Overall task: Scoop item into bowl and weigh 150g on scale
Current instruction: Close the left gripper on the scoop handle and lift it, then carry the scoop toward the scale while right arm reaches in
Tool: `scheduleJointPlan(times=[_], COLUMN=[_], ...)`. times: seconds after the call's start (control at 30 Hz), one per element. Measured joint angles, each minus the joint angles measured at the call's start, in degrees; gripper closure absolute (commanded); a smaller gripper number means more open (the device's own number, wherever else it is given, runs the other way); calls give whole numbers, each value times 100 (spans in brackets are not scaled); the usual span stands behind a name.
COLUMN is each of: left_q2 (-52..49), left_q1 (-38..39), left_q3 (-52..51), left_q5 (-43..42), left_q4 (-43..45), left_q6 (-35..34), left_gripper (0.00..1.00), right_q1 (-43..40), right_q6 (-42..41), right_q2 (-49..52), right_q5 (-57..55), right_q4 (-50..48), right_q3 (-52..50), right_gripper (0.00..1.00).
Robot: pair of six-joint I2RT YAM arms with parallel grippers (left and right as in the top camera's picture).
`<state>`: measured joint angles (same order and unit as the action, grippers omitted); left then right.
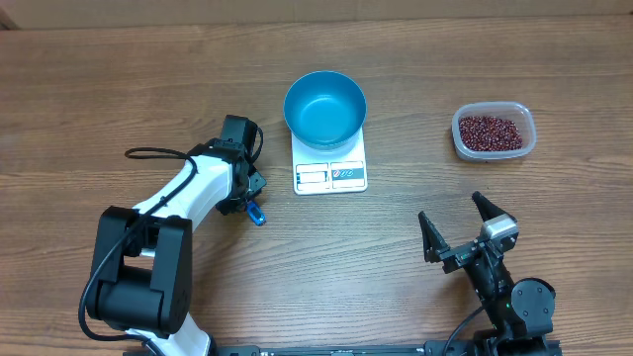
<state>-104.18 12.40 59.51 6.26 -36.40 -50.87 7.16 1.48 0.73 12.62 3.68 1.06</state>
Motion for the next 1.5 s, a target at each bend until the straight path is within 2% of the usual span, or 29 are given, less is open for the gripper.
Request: scheduleJointPlan(times=[0.2,0.5,1.03,1.37,1.5], left_q2=[0,0,-105,-136,173], left_q1=[0,0,0,2,42], left_q3=[0,15,219,903,1134], left_q5=[-17,-85,-389,-863,-938], left_q4=[9,48,-31,-726,-951], left_q6=[0,-2,2,26,26], left_gripper=[82,96,96,96,96], right_q1=[0,0,0,0,0], right_q6=[0,2,-2,31,111], right_q2=[0,0,0,0,0], right_q5=[2,0,0,-4,-68], right_q4=[0,0,0,-7,-2], right_q3=[0,0,0,0,0], right_gripper=[0,0,0,0,0])
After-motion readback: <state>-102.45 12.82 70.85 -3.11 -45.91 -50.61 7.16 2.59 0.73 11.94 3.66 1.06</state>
